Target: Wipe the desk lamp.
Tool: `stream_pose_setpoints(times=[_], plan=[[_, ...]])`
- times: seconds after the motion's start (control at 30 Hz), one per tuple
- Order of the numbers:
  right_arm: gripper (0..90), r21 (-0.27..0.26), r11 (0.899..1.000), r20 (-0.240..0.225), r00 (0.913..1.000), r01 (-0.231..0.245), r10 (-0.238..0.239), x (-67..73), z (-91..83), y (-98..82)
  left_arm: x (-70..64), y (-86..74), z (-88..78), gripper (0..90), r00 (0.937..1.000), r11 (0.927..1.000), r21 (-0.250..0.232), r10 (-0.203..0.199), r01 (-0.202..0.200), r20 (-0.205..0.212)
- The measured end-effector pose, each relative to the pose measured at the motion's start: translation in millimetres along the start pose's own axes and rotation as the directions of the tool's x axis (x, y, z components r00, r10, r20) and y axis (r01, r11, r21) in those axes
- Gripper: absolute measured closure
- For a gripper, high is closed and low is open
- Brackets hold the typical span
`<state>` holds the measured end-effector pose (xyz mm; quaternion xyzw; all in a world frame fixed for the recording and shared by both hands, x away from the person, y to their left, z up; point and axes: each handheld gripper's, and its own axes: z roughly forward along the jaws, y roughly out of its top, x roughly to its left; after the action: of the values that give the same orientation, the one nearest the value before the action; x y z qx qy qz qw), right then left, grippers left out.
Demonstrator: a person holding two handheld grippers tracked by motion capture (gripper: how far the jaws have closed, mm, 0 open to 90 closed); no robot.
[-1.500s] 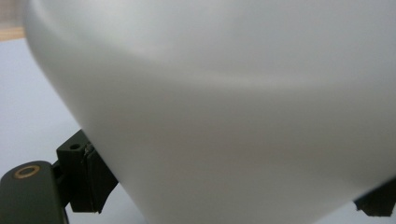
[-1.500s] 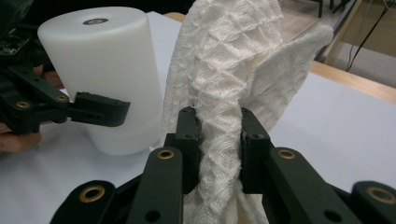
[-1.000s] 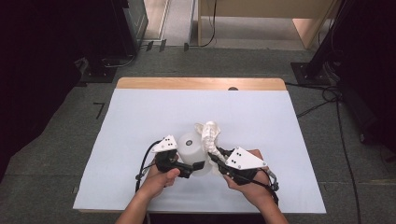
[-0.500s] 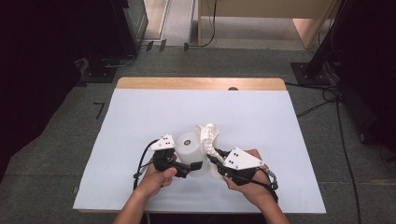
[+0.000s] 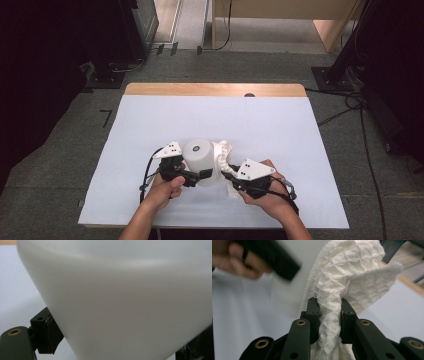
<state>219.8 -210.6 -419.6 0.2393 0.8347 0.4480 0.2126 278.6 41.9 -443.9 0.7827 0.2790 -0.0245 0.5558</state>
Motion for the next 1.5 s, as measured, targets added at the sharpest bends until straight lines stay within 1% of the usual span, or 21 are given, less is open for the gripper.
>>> stream_pose_setpoints(times=[0.1, 0.17, 0.27, 0.37, 0.43, 0.5, 0.53, 0.6, 0.67, 0.7, 0.8, 0.83, 0.9, 1.0, 1.13, 1.23, 1.3, 1.33, 1.43, 1.47, 1.5], plan=[[74.7, -0.087, 0.996, 0.049, 0.9986, -0.017, 0.021, -0.3, -11.2, 7.1, -6.1, -1.7, 9.0, 8.1, 0.9997, 0.9993, 0.030, 0.021, -0.021, 0.009], [74.7, -0.129, 0.991, 0.050, 0.9983, -0.023, 0.029, -1.9, -16.0, 8.6, -6.9, -1.0, 10.2, 8.1, 0.9996, 0.9992, 0.030, 0.025, -0.026, 0.015], [74.7, -0.082, 0.996, 0.015, 0.9995, -0.027, 0.029, -5.1, -11.0, 2.2, -4.1, -0.1, 7.4, 8.1, 0.9998, 0.9996, 0.019, 0.019, -0.019, 0.001], [74.6, 0.043, 0.998, -0.041, 0.9985, -0.034, 0.036, -8.8, 4.7, -11.6, 0.4, 1.1, 2.8, 8.1, 0.9999, 1.0000, 0.003, 0.007, -0.007, -0.014], [74.6, 0.090, 0.996, -0.054, 0.9980, -0.027, 0.032, -9.8, 10.8, -17.9, 2.0, 1.8, -0.1, 8.1, 0.9999, 0.9999, -0.011, 0.002, -0.002, -0.016], [74.6, 0.074, 0.995, -0.051, 0.9966, -0.061, 0.065, -14.3, 9.7, -18.1, 2.4, 1.9, -1.4, 8.1, 0.9992, 0.9996, -0.024, 0.015, -0.016, -0.036], [74.7, 0.060, 0.995, -0.041, 0.9954, -0.084, 0.087, -16.8, 7.1, -16.9, 1.3, 1.7, -1.7, 8.1, 0.9967, 0.9988, -0.022, 0.041, -0.043, -0.070], [74.7, 0.011, 0.994, -0.012, 0.9939, -0.109, 0.109, -22.8, 0.7, -15.0, -1.1, 0.3, 0.6, 8.1, 0.9827, 0.9952, 0.001, 0.097, -0.098, -0.158], [74.7, -0.032, 0.990, 0.019, 0.9899, -0.140, 0.141, -27.2, -6.1, -14.0, 0.7, -3.3, 4.8, 8.1, 0.9600, 0.9906, 0.037, 0.137, -0.132, -0.244], [74.7, -0.050, 0.987, 0.039, 0.9875, -0.150, 0.152, -29.0, -8.6, -13.8, 2.4, -5.5, 6.9, 8.0, 0.9507, 0.9888, 0.050, 0.149, -0.141, -0.272], [74.7, -0.089, 0.981, 0.089, 0.9794, -0.174, 0.181, -33.4, -14.0, -14.4, 7.4, -12.7, 14.6, 8.0, 0.9099, 0.9796, 0.098, 0.199, -0.175, -0.364], [74.7, -0.097, 0.978, 0.096, 0.9764, -0.184, 0.194, -34.0, -15.1, -14.8, 9.4, -14.9, 17.0, 8.0, 0.9011, 0.9776, 0.112, 0.208, -0.178, -0.380], [74.7, -0.107, 0.976, 0.109, 0.9740, -0.188, 0.199, -35.0, -16.3, -15.5, 13.2, -18.9, 21.1, 8.0, 0.8924, 0.9728, 0.148, 0.223, -0.178, -0.392], [74.7, -0.112, 0.975, 0.113, 0.9728, -0.190, 0.202, -35.7, -17.0, -15.8, 16.4, -20.5, 22.1, 7.9, 0.8973, 0.9752, 0.137, 0.214, -0.174, -0.386], [74.7, -0.110, 0.976, 0.113, 0.9734, -0.187, 0.199, -35.4, -16.1, -15.7, 16.0, -21.1, 22.6, 6.9, 0.8896, 0.9760, 0.138, 0.211, -0.169, -0.405], [74.7, -0.106, 0.977, 0.112, 0.9742, -0.185, 0.196, -35.3, -15.1, -15.9, 11.1, -22.2, 23.4, 6.4, 0.8737, 0.9784, 0.139, 0.199, -0.153, -0.444], [74.7, -0.105, 0.976, 0.111, 0.9733, -0.190, 0.201, -35.3, -15.0, -16.0, 6.7, -23.5, 25.2, 6.4, 0.8611, 0.9860, 0.119, 0.160, -0.117, -0.483], [74.6, -0.103, 0.977, 0.111, 0.9737, -0.188, 0.199, -35.5, -14.8, -16.3, 4.2, -24.0, 27.3, 6.3, 0.8509, 0.9897, 0.108, 0.137, -0.095, -0.507], [74.6, -0.101, 0.977, 0.114, 0.9736, -0.187, 0.198, -35.4, -13.8, -16.6, -1.8, -23.7, 34.8, 3.7, 0.8117, 0.9954, 0.087, 0.083, -0.040, -0.578], [74.6, -0.100, 0.978, 0.113, 0.9740, -0.186, 0.196, -35.2, -13.5, -16.7, -4.3, -23.7, 37.6, 3.7, 0.7953, 0.9968, 0.076, 0.066, -0.026, -0.603], [74.6, -0.098, 0.978, 0.112, 0.9743, -0.185, 0.195, -35.0, -13.2, -16.6, -6.6, -23.7, 39.6, 3.7, 0.7845, 0.9975, 0.067, 0.058, -0.021, -0.617]])
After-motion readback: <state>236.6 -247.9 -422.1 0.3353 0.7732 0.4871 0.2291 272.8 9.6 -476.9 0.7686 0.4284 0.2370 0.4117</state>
